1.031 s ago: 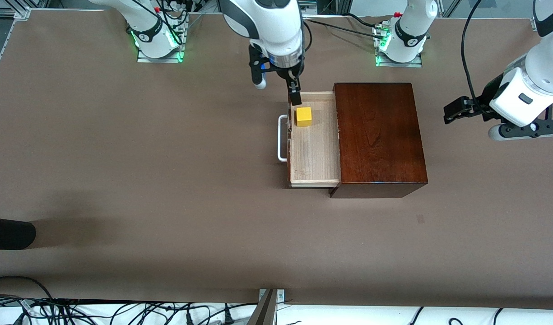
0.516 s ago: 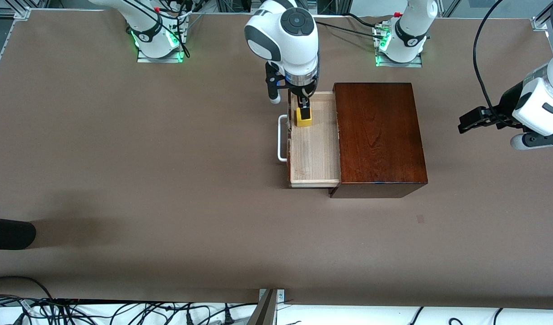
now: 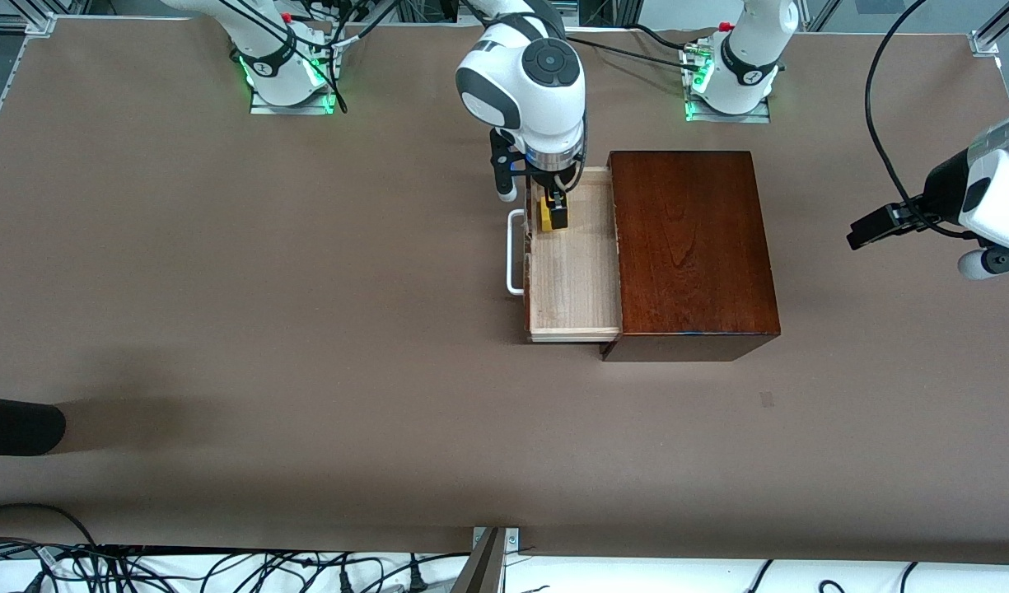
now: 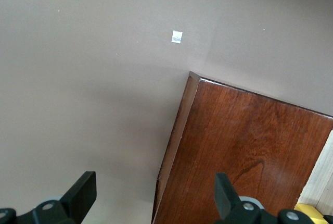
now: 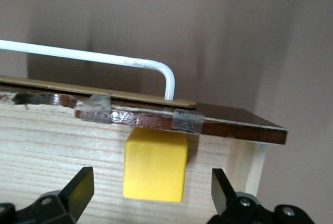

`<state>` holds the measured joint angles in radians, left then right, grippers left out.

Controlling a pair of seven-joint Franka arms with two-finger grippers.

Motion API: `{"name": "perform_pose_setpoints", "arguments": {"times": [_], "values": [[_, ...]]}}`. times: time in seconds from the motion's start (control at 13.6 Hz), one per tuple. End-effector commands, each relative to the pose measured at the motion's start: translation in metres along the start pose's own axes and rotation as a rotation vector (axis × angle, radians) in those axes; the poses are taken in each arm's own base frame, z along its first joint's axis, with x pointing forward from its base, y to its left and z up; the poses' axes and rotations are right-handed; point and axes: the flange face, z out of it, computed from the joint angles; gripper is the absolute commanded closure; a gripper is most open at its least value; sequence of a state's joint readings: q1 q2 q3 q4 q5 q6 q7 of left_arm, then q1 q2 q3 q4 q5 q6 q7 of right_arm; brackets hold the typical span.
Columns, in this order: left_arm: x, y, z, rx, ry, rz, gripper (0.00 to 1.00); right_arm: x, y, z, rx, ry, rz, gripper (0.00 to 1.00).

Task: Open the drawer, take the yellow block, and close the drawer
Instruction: 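Lower the right gripper into the drawer and grasp the yellow cube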

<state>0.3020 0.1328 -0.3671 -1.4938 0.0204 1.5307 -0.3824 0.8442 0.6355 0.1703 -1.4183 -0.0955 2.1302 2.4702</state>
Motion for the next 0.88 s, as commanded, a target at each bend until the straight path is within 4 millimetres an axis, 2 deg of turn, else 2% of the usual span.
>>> {"name": "perform_pose_setpoints", "arguments": {"times": [0.0,0.22,0.29,0.37,0.44,0.59,0.74,0.81], "values": [[-0.001,-0.001,0.0,-0.008,0.006,-0.017,0.0,-0.008,0.0,0.012,0.028,0.012,0.017,0.0],[-0.001,0.003,0.004,0.001,0.003,-0.014,0.0,-0.012,0.007,0.031,0.01,0.027,0.009,0.0],[0.001,0.002,0.005,0.011,0.005,-0.023,0.0,-0.012,0.007,0.033,0.012,0.023,0.012,0.11],[-0.002,0.01,0.006,0.026,0.006,-0.018,0.0,-0.012,0.006,0.033,0.018,0.026,0.009,0.64],[-0.002,0.007,0.005,0.034,0.009,-0.027,0.0,-0.012,0.005,0.031,0.029,0.03,0.004,1.0],[-0.002,0.004,0.002,0.028,0.013,-0.034,0.0,-0.011,-0.003,0.018,0.036,0.018,0.014,1.0],[-0.002,0.004,0.002,0.028,0.013,-0.034,0.0,-0.012,-0.012,-0.011,0.035,0.02,0.026,1.0],[-0.002,0.005,0.002,0.027,0.012,-0.033,0.0,-0.014,-0.018,-0.032,0.03,0.028,0.031,1.0]]}}
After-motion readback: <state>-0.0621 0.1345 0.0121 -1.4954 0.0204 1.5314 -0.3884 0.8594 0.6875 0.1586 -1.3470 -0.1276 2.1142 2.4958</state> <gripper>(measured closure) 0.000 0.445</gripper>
